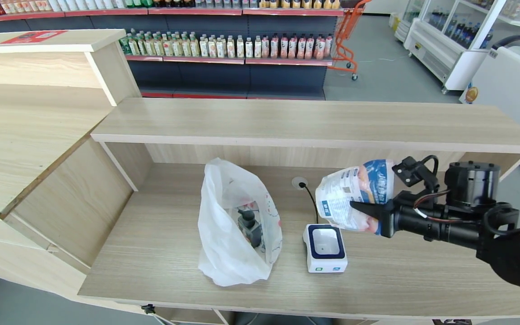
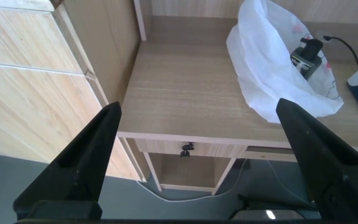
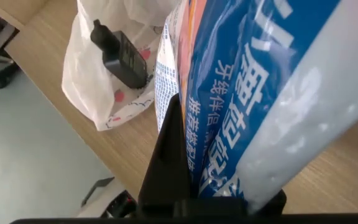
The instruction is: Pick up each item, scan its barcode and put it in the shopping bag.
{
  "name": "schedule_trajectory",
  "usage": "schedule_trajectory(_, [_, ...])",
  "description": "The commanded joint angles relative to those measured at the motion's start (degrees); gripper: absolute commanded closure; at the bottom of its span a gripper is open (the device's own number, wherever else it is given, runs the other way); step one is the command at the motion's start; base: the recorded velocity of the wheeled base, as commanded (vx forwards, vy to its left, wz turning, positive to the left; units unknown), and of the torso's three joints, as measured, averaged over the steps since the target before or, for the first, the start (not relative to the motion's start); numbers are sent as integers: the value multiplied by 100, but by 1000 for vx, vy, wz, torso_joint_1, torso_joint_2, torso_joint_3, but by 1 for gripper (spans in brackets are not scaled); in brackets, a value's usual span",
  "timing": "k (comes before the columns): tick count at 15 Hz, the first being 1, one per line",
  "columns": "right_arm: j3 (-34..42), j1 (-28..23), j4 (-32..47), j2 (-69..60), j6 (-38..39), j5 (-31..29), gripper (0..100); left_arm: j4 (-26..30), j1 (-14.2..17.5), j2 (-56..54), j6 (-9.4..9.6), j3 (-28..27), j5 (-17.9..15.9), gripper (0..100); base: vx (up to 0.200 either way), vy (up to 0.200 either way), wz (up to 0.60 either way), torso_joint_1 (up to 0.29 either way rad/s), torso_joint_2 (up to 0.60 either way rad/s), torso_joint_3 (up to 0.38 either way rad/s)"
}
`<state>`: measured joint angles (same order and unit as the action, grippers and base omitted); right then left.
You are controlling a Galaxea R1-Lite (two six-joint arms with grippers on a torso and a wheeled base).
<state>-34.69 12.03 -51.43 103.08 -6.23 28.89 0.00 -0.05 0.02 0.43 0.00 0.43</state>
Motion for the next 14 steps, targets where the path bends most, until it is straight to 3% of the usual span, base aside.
schedule_trajectory(1, [253, 36, 160, -772, 447, -138, 100, 0, 5, -2, 10, 0, 1, 0, 0, 0, 0, 0, 0, 0])
schedule_trajectory(2, [323, 36, 160, -834, 632, -182, 100, 0, -4, -2, 1, 0, 1, 0, 0, 0, 0, 0, 0, 0])
schedule_trajectory(8, [297, -78, 186, -781, 1282, -217, 100, 0, -4, -2, -8, 0, 1, 0, 0, 200, 0, 6, 5, 1])
schedule_trajectory(14, [-248, 1, 239, 168, 1308, -217, 100, 0, 5, -2, -8, 0, 1, 0, 0, 0, 0, 0, 0, 0])
